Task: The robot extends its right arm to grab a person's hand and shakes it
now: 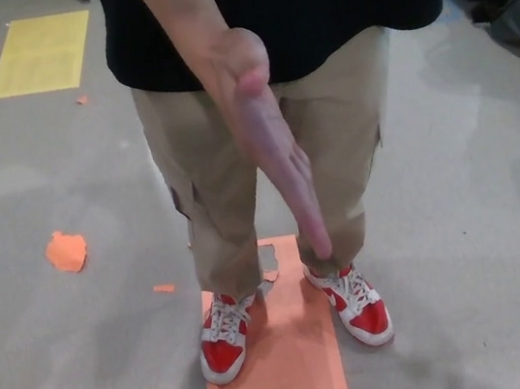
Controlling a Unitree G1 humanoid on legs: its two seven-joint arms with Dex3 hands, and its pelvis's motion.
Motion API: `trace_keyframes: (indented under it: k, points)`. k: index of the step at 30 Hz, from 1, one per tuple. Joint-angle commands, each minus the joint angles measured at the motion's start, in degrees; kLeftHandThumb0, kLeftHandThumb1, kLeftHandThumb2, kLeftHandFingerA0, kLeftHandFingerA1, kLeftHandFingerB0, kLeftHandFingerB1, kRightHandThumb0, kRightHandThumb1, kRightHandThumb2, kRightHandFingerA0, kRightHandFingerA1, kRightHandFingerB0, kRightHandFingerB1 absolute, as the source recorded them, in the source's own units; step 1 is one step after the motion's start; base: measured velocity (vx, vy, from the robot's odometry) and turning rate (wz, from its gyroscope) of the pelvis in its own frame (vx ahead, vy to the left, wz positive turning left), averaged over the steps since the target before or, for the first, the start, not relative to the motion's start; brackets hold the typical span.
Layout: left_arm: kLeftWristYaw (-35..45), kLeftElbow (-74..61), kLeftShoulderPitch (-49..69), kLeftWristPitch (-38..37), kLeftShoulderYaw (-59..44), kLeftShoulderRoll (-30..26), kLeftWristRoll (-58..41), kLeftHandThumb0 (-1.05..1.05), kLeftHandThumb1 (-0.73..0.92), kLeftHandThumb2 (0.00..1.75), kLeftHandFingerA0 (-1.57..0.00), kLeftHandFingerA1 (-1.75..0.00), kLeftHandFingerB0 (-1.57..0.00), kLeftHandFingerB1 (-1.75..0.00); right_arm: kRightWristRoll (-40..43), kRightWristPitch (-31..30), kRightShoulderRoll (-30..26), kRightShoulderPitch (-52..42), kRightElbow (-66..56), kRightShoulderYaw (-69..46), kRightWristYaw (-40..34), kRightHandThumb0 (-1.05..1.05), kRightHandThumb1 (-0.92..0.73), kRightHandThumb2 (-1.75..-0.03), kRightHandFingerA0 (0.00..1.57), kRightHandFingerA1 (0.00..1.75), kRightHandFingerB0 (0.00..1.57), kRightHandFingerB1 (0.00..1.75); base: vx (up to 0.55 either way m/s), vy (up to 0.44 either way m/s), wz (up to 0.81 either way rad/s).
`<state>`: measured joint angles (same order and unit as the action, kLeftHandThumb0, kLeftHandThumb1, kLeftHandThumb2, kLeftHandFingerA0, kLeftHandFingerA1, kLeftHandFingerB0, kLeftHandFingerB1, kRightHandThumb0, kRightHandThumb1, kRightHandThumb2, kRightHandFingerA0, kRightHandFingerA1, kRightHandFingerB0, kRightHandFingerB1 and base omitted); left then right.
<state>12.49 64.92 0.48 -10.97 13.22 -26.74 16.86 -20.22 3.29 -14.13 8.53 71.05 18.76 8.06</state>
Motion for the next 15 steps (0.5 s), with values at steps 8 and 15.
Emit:
trace_keyframes:
  k: [8,15]
  points:
    - [2.88,1.52,-0.64,-3.03,-0.94,-1.50,-0.73,-0.51,0.86,0.66,-0.29,-0.33,-0.28,-0.32,1.51,5.98,2.67,-3.46,-13.71,-7.39,-20.81,-0.72,-0.72,-0.95,0.19,0.45,0.13,0.40,0.00,0.000,0.00]
    - [1.85,2.66,-2.74,-2.28,-0.97,-1.29,-0.09,-0.53,0.84,0.65,-0.32,-0.33,-0.30,-0.32,-7.49,-5.21,1.51,-11.98,-65.67,-7.49,-13.24,-0.76,-0.91,-0.69,0.27,0.35,0.07,0.21,0.00,0.000,0.00]
